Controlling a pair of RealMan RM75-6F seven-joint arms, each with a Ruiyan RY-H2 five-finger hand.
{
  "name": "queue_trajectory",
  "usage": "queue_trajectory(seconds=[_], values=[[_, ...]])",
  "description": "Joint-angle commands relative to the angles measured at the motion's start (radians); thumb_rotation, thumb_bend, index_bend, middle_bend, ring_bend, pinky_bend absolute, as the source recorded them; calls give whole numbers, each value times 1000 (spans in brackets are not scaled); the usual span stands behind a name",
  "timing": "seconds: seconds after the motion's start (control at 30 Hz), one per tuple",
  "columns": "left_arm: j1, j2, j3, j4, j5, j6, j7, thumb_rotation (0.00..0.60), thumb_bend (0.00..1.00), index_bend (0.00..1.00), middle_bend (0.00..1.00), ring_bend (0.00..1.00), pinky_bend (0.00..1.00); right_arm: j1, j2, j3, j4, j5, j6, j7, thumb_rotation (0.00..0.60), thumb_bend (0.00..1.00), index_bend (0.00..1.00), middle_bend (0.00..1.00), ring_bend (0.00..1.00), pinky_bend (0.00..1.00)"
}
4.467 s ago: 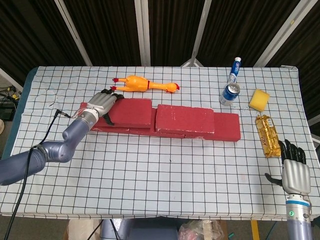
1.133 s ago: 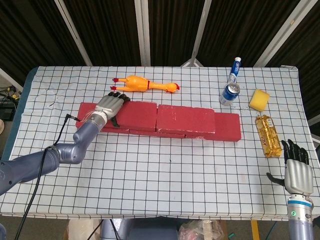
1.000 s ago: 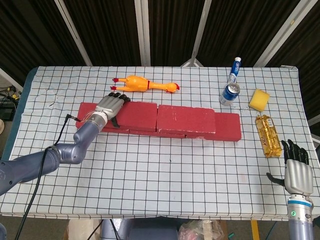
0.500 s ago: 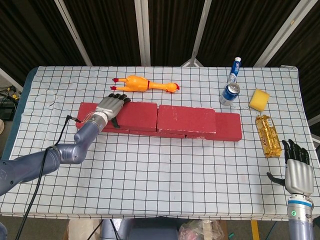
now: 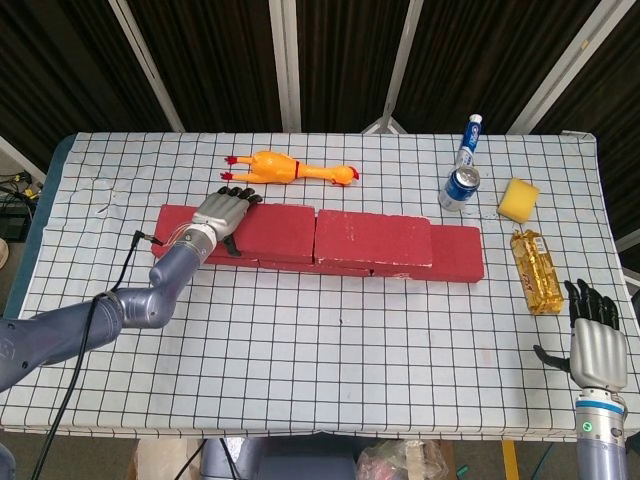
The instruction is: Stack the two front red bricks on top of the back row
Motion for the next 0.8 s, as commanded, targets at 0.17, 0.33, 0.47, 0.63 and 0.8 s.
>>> queue_trajectory(seconds=[0.17,0.33,0.47,0.63,0.8], values=[[-5,5,4,-10,-6,5,6,600,0,99,0,0,17,0,-1,2,-1,4,2,-2,600,162,27,0,0,0],[-12,25,6,-40,-8,8,13,600,0,84,0,0,17,0,-4,3,-1,6,4,-5,600,162,30,0,0,0],[-22,61,9,-90,-4,24,23,600,0,62,0,0,17,0,-3,3,-3,6,4,-7,600,161,34,0,0,0],[-2,143,-23,-205,33,73,-10,600,0,49,0,0,18,0,2,-2,-7,-2,-2,2,600,162,34,0,0,0],[108,266,-80,-395,164,206,-112,600,0,48,0,0,19,2,3,-4,-2,-10,-9,14,600,162,34,0,0,0]])
